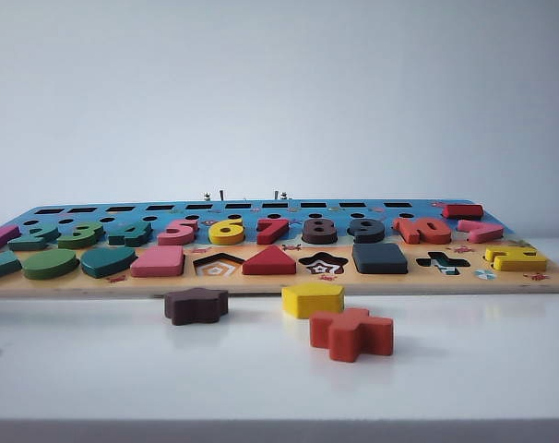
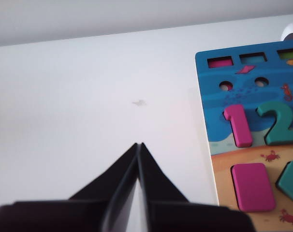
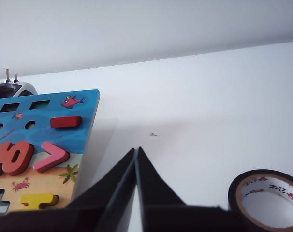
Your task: Insert the cube into the slot.
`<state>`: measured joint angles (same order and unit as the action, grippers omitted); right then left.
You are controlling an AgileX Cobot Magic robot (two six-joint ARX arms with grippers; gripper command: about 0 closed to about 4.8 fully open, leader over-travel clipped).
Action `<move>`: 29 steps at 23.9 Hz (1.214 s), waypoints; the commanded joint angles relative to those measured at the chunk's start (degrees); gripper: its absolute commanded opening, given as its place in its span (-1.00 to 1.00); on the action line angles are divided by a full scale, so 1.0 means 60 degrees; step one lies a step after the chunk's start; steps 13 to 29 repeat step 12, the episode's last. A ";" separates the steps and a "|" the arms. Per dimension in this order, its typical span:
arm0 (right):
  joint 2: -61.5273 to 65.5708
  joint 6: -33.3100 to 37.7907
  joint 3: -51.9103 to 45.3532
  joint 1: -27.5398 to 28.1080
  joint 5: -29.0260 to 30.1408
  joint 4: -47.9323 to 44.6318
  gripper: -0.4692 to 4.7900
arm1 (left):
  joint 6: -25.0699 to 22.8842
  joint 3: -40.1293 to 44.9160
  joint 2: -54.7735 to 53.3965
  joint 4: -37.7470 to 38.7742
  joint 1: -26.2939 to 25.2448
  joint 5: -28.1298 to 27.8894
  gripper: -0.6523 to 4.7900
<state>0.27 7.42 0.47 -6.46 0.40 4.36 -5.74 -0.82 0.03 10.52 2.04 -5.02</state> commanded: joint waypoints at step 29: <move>-0.0022 -0.0517 0.0000 0.0007 -0.0076 -0.0142 -0.83 | 0.0033 0.0047 -0.0011 -0.0044 -0.0011 0.0007 -0.69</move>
